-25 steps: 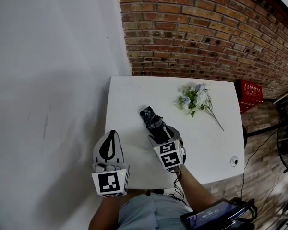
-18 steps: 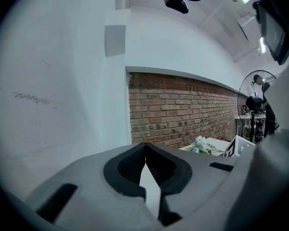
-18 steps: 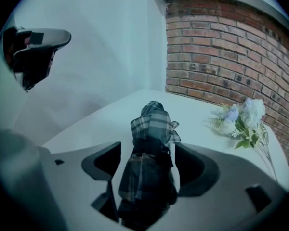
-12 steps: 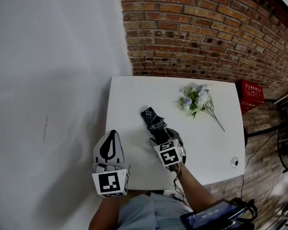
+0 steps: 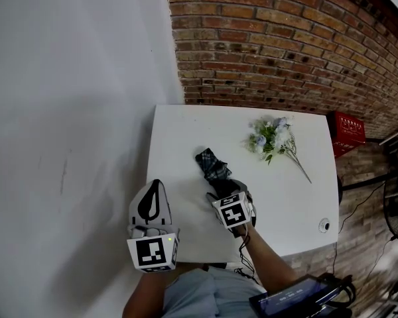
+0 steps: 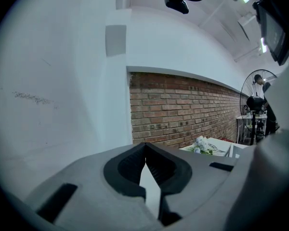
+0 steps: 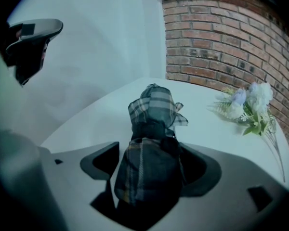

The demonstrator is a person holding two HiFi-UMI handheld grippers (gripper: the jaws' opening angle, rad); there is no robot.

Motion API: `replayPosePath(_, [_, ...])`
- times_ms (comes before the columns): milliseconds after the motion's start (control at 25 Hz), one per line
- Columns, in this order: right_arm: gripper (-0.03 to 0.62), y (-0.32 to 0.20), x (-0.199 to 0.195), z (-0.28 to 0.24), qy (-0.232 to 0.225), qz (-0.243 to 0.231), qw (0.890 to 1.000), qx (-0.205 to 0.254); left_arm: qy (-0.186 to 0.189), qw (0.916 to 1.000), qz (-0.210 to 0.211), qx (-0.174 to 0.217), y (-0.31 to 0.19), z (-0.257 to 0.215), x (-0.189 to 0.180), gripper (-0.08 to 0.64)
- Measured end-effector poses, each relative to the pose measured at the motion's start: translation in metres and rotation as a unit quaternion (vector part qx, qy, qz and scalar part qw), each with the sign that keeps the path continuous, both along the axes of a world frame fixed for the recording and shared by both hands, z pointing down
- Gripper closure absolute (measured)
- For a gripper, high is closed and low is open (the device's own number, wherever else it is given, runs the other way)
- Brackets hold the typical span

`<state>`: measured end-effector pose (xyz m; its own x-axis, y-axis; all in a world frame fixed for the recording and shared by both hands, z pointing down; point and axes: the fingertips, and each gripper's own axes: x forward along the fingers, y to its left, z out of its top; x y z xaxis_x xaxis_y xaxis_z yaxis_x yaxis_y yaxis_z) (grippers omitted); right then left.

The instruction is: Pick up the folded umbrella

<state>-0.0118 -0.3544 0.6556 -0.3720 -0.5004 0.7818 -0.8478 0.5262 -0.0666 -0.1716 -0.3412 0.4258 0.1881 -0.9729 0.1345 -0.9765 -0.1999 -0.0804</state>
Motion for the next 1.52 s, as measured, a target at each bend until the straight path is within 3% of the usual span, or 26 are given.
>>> replayPosePath(1000, [0.253,-0.0038,0.005,0.0007,0.009,0.001,1.0,0.002,0.002,1.0,-0.002,-0.001,0.0013,0.003,-0.0004,0.554])
replayPosePath(1520, [0.318,-0.0027,0.0047,-0.0011,-0.002,0.018,1.0,-0.005,-0.001,1.0,-0.002,0.001,0.0012,0.0016,0.001,0.554])
